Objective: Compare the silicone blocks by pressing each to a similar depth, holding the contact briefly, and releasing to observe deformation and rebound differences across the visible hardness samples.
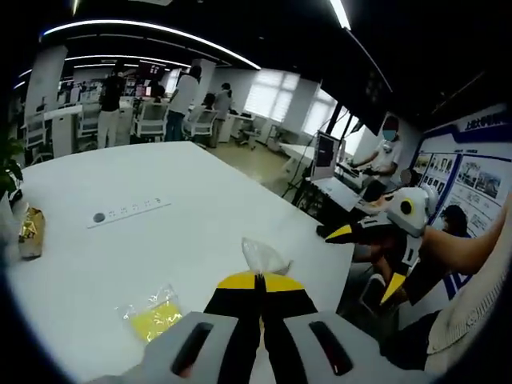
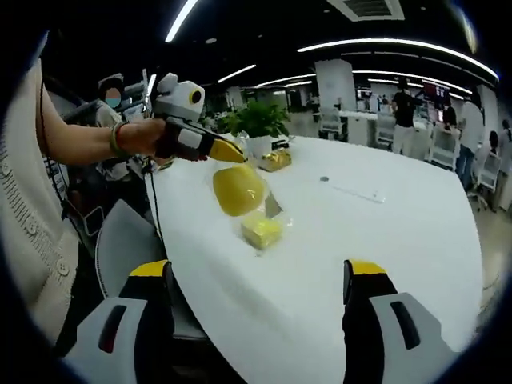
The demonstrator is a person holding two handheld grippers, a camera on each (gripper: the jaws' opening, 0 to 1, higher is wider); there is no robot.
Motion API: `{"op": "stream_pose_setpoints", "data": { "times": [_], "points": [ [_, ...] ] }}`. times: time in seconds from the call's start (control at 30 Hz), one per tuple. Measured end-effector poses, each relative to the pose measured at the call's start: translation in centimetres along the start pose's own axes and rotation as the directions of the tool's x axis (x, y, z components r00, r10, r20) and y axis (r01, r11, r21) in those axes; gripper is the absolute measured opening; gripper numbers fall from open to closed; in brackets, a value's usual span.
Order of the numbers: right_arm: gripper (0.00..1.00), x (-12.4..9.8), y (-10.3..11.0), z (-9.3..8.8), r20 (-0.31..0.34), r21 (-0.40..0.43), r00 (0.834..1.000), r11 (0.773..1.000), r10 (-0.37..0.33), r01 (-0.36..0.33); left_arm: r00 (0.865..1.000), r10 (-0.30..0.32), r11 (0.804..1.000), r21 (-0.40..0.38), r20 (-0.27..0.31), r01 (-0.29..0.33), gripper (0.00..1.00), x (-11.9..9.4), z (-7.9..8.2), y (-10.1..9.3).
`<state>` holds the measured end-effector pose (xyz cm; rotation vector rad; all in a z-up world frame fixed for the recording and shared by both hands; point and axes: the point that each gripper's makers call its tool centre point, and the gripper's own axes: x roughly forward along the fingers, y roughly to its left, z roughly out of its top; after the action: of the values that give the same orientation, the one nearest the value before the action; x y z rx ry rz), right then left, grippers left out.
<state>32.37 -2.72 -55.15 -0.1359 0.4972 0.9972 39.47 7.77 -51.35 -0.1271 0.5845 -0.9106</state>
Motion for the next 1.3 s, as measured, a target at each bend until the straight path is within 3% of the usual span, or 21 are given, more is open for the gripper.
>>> {"op": "stream_pose_setpoints", "data": {
  "times": [0.27, 0.73, 0.97, 1.3],
  "points": [
    [0.83, 4.2, 0.4, 2.5, -0.025, -0.078, 0.994, 0.992, 0.102, -0.104, 1.0, -0.006, 1.0, 0.011, -0.003, 0.006, 0.0, -0.3, 0.1, -0.1],
    [0.8, 10.3, 2.0, 4.3, -0.09, -0.141, 0.968, 0.96, 0.233, -0.244, 0.999, -0.019, 1.0, 0.013, -0.027, 0.019, 0.0, -0.5, 0.0, -0.4],
    [0.76, 12.2, 2.7, 4.5, -0.119, -0.157, 0.953, 0.942, 0.28, -0.297, 0.998, -0.035, 0.999, 0.028, -0.049, 0.036, 0.0, -0.2, 0.0, -0.9],
    [0.56, 13.3, 3.1, 4.4, -0.142, -0.149, 0.936, 0.928, 0.323, -0.342, 0.995, -0.073, 0.995, 0.068, -0.067, 0.078, 0.0, 0.1, 0.3, -2.4]
  ]
}}
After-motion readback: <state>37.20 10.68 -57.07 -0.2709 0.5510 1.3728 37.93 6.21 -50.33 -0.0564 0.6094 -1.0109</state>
